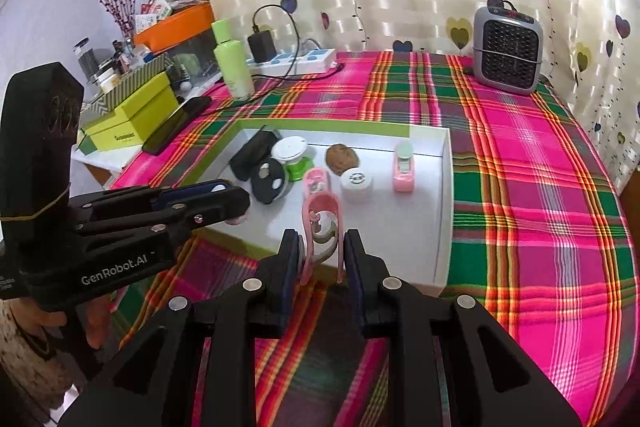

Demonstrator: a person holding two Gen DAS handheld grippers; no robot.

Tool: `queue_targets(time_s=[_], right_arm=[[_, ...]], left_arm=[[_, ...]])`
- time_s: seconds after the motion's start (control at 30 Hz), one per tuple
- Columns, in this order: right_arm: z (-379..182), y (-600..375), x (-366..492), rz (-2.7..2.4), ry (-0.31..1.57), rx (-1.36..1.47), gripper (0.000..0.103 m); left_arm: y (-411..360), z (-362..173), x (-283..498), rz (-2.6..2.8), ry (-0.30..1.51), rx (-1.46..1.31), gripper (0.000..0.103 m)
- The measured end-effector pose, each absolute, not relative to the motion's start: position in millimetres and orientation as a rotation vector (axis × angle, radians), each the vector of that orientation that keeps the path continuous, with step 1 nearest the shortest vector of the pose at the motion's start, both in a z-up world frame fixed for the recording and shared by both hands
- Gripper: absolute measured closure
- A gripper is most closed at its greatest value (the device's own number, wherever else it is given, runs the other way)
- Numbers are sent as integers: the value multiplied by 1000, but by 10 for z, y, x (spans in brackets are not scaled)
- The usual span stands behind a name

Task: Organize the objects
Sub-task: 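Carry the white knob holder over the box with the left tool while the right tool carries the pink clip, then lower the white knob holder into the box with the left tool while the right tool lowers the pink clip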

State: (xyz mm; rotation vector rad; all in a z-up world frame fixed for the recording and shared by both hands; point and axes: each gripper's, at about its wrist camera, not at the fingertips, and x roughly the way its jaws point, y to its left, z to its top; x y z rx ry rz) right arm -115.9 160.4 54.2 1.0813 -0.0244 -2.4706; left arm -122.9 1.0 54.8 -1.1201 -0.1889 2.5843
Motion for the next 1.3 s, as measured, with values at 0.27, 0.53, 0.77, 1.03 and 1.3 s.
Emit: queue_targets(time_s=[0.27, 0.53, 0.77, 1.03, 1.3], right_arm=[[469, 1693, -1369, -2482, -44, 1121, 79], [402, 1760, -1540, -2507, -37, 1166, 79], [324, 1799, -1629, -2497, -43, 1206, 79], [288, 1787, -1693, -2485, -43, 1224, 79], [282, 1765, -1730, -2478, -21, 1231, 79]], left_arm=[[21, 504, -1412, 2583, -199, -1138, 82], [30, 436, -1525, 2579, -202, -1169, 82], [37, 376, -1576, 2572, -216, -1197, 82], [53, 302, -1635, 2571, -218, -1225, 82], [66, 266, -1658, 2569, -217, -1237, 82]])
